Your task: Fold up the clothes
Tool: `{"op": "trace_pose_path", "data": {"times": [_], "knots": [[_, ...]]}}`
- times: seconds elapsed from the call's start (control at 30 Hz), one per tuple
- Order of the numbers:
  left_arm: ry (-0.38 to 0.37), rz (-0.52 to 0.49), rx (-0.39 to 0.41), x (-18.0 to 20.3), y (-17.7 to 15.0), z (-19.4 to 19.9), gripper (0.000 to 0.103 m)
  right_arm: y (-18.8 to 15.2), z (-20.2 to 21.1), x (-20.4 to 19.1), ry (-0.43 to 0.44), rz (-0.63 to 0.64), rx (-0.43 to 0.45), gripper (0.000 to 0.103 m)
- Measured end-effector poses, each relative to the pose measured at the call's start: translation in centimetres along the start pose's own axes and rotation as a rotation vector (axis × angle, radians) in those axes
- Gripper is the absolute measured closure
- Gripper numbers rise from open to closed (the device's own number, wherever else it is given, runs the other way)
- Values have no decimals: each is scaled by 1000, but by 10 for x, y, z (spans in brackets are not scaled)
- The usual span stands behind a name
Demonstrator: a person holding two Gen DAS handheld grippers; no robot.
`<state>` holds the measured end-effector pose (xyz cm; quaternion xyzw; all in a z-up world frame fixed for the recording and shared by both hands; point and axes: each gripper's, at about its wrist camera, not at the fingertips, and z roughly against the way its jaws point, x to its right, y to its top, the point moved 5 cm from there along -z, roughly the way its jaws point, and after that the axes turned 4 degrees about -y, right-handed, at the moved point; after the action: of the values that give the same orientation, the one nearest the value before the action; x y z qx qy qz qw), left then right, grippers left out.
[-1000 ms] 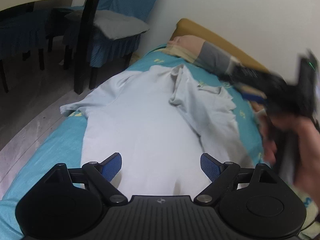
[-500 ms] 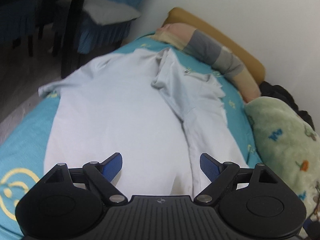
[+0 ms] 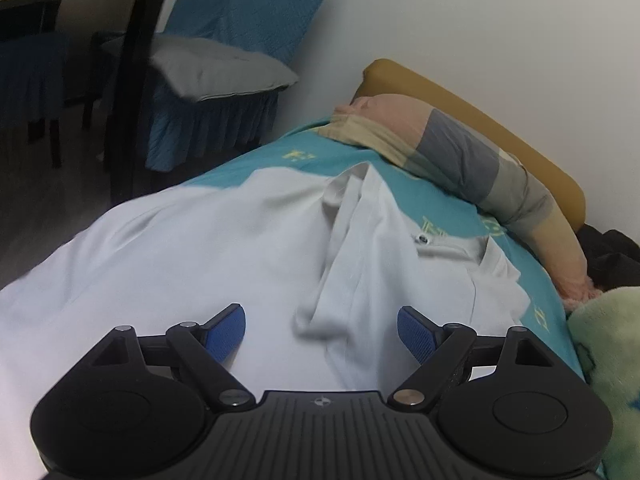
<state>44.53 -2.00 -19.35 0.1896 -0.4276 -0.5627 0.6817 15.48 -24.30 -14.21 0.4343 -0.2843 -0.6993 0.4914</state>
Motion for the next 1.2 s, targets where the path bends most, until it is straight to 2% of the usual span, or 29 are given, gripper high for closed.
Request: {"op": "trace_pose_path", "data": {"times": [0.1,0.13,0.2,0.3,0.37,0.4,0.47,0.5,0.53,0.63,0.77,0.83,0.93,1.1,1.2], "knots": [[-9,-59,-40,12,3,-17,50,-5,-19,10,-13,-28,-15,19],[3,-64,-62,13,3,-19,71,-6,-23,12,-18,-34,-21,19],[36,-44,-107,10,3,-21,93,-9,-30,15,-23,-52,-32,19],[105,28,-137,-6,5,-13,94,-13,-33,16,-19,-51,-25,19],[129,-25,-146,-2,5,-8,93,-14,-34,16,-18,-39,-11,19],[141,-55,-151,1,6,-5,89,-14,-33,16,-20,-30,-7,19],[148,-57,-163,7,7,8,73,-13,-30,14,-20,-16,2,19],[145,-81,-157,14,5,21,55,-12,-27,13,-17,-13,10,19],[140,-112,-148,22,3,36,43,-11,-25,11,-14,-9,18,19],[125,-200,-127,43,-6,84,25,-6,-15,6,-1,14,48,19],[98,-251,-122,50,-32,166,21,0,-4,2,7,27,67,19],[88,-253,-121,44,-49,207,15,2,2,-2,9,42,76,19],[73,-256,-142,32,-70,256,15,4,11,-11,16,68,79,19],[25,-237,-114,20,-76,309,15,6,28,-28,31,133,98,19],[-11,-237,-76,22,-70,327,14,2,35,-35,29,180,96,19]]}}
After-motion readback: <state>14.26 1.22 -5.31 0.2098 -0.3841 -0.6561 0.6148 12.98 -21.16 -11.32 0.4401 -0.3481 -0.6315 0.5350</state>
